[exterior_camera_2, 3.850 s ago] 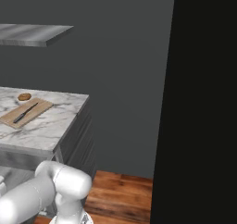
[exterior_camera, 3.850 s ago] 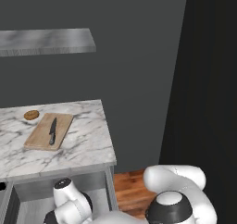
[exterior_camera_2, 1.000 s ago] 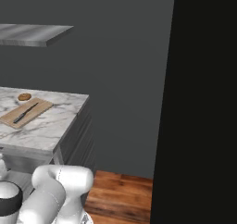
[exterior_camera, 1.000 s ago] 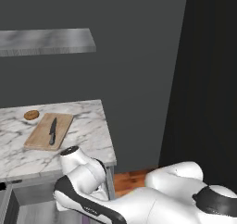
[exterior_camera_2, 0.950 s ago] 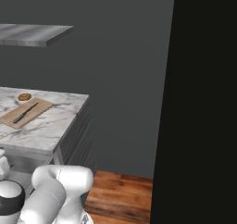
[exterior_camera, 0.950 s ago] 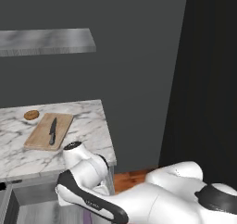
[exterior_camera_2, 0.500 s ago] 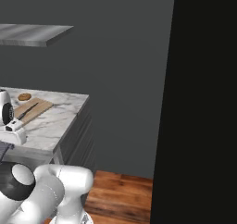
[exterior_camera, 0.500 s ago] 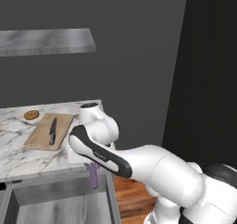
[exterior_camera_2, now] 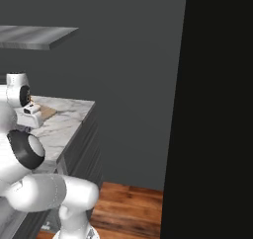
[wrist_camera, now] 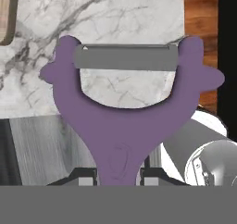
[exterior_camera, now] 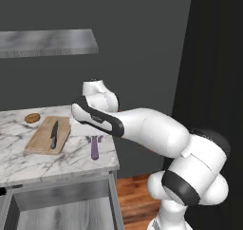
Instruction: Open the drawer on the left and place the cutting tools on the cutting board.
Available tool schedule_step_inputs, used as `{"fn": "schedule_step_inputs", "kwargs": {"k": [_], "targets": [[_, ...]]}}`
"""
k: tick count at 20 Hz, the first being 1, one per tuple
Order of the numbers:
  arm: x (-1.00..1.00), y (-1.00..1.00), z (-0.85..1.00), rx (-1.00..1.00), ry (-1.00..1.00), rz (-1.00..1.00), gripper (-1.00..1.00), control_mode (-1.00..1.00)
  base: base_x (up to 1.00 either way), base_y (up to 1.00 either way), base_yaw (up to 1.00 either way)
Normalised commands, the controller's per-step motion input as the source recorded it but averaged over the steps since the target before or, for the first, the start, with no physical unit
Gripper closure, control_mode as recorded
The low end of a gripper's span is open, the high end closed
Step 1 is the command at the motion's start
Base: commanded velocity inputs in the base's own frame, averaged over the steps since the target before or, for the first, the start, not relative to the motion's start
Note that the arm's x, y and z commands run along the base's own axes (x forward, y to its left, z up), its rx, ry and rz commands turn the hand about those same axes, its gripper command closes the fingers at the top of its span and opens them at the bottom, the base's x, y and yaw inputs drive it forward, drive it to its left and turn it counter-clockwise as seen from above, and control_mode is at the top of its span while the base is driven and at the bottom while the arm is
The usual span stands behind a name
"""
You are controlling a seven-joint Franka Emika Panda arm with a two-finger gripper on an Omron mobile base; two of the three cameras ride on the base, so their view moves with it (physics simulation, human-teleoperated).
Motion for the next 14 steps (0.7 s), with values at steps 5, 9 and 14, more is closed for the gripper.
{"fn": "schedule_step_inputs", "kwargs": {"k": [5, 9, 14], "targets": [[1.00, 0.12, 0.00, 0.00, 0.00, 0.01, 1.00, -1.00, 0.00, 0.00, 0.00], [0.94, 0.37, 0.00, 0.00, 0.00, 0.05, 1.00, -1.00, 0.00, 0.00, 0.00], [0.70, 0.61, 0.00, 0.01, 0.00, 0.06, 1.00, -1.00, 0.00, 0.00, 0.00]]}}
